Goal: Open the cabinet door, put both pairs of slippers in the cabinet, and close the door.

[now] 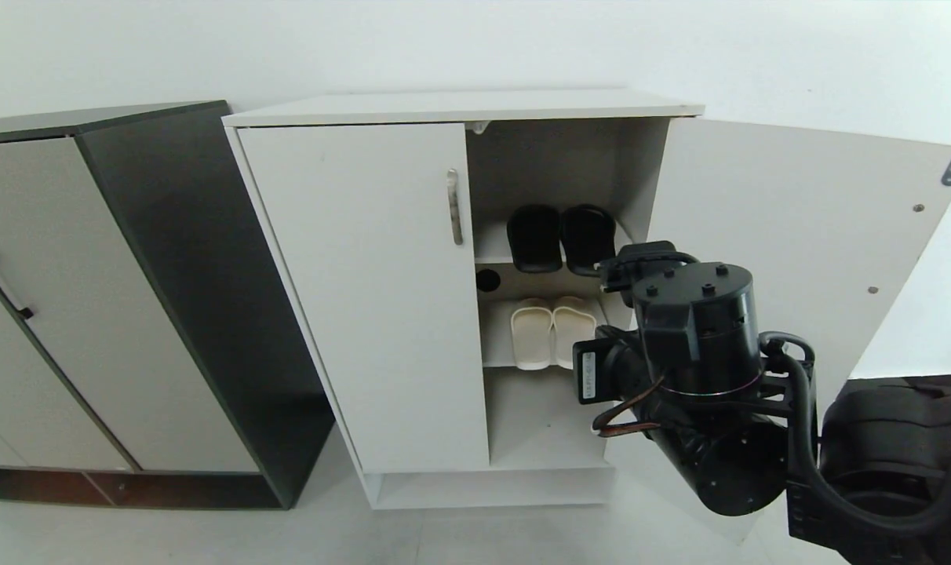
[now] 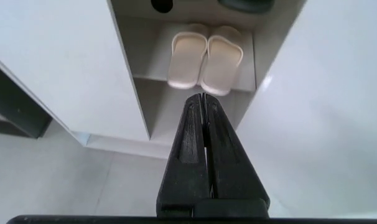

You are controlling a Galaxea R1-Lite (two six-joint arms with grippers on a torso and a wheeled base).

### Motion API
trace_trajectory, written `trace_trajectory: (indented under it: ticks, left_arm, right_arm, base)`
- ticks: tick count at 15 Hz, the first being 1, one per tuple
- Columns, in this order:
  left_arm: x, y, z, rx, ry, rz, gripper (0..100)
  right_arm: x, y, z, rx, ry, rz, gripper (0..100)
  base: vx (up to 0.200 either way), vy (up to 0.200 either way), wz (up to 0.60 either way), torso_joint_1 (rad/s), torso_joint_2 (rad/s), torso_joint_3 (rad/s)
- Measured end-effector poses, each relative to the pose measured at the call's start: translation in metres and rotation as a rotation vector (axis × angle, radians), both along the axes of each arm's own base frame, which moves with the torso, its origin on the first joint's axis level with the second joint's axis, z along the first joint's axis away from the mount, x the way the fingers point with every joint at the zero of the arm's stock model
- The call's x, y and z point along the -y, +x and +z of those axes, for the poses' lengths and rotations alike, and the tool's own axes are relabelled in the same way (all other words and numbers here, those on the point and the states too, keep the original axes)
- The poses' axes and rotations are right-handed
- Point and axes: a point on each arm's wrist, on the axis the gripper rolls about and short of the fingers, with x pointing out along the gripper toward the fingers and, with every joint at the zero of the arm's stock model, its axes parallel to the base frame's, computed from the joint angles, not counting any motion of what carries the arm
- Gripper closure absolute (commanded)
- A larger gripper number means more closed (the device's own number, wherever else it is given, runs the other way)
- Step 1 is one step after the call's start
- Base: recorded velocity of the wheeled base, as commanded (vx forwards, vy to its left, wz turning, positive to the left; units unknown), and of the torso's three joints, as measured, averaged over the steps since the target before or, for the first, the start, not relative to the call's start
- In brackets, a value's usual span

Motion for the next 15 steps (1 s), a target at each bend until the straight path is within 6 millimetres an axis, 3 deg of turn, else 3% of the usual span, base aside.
trace_trajectory:
  ticks: [2, 15]
  left_arm:
    - [0.000, 0.000, 0.000, 0.000, 0.000, 0.001, 100]
    - [0.000, 0.000, 0.000, 0.000, -0.001, 0.002, 100]
  right_arm:
    - [0.001, 0.000, -0.001, -0.001, -0.001, -0.002, 100]
    - [0.005, 0.006, -0.011, -0.008, -0.045, -0.015, 100]
  base:
    - [-0.200, 0.000, 0.00, 0.002, 0.00, 0.007]
    - [0.000, 0.000, 0.00, 0.000, 0.00, 0.000]
